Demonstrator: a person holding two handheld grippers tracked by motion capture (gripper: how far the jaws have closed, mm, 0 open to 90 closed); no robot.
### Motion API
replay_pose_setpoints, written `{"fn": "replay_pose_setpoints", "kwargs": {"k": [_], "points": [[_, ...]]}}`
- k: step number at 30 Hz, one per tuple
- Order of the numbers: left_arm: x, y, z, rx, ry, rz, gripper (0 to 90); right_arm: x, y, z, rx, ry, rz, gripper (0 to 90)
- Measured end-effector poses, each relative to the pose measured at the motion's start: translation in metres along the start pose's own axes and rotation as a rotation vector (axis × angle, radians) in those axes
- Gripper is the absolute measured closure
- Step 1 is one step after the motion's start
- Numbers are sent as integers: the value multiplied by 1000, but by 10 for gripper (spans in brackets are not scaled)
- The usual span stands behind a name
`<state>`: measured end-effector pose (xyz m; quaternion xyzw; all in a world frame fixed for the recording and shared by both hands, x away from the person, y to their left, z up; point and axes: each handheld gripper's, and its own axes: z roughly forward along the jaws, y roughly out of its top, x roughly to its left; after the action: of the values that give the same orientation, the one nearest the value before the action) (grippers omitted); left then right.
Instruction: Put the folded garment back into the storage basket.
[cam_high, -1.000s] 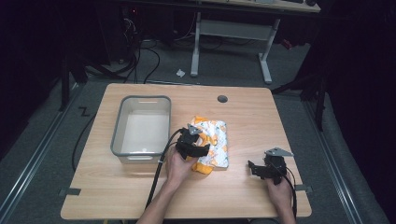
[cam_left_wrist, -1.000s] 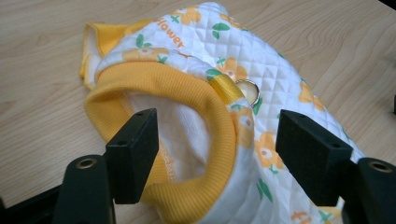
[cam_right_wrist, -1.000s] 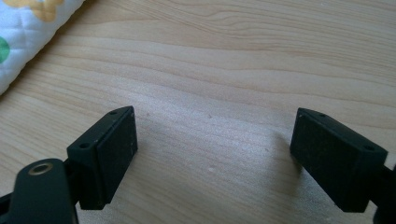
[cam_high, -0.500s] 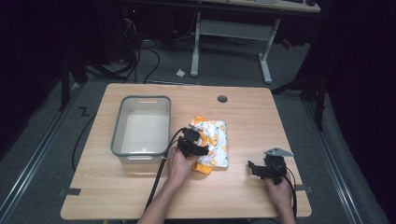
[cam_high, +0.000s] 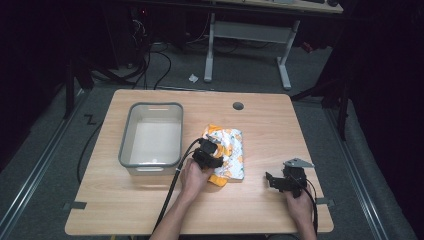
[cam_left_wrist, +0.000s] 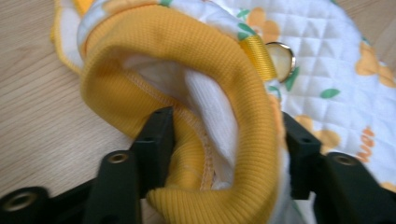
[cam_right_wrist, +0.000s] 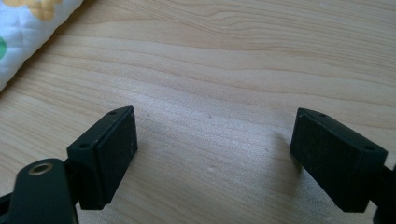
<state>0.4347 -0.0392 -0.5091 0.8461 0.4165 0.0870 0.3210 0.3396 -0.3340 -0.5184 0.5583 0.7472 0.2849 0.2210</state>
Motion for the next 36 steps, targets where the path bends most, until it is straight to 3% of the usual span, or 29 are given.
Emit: {"fn": "replay_pose_setpoints", "kwargs": {"k": [6,10,13,22,36], "points": [[0,0,-1,-3,-60,0,656,0,0,0,0,0,0,147],[2,0,-1,-19,-81,3,718,0,0,0,0,0,0,147],[2,0,-4,-26,-106,12,728,0,0,0,0,0,0,147],[-7,2,-10,-56,-124,37,732,0,0,0,0,0,0,147],[-15,4,-27,-68,-105,82,731,0,0,0,1,0,0,147]]}}
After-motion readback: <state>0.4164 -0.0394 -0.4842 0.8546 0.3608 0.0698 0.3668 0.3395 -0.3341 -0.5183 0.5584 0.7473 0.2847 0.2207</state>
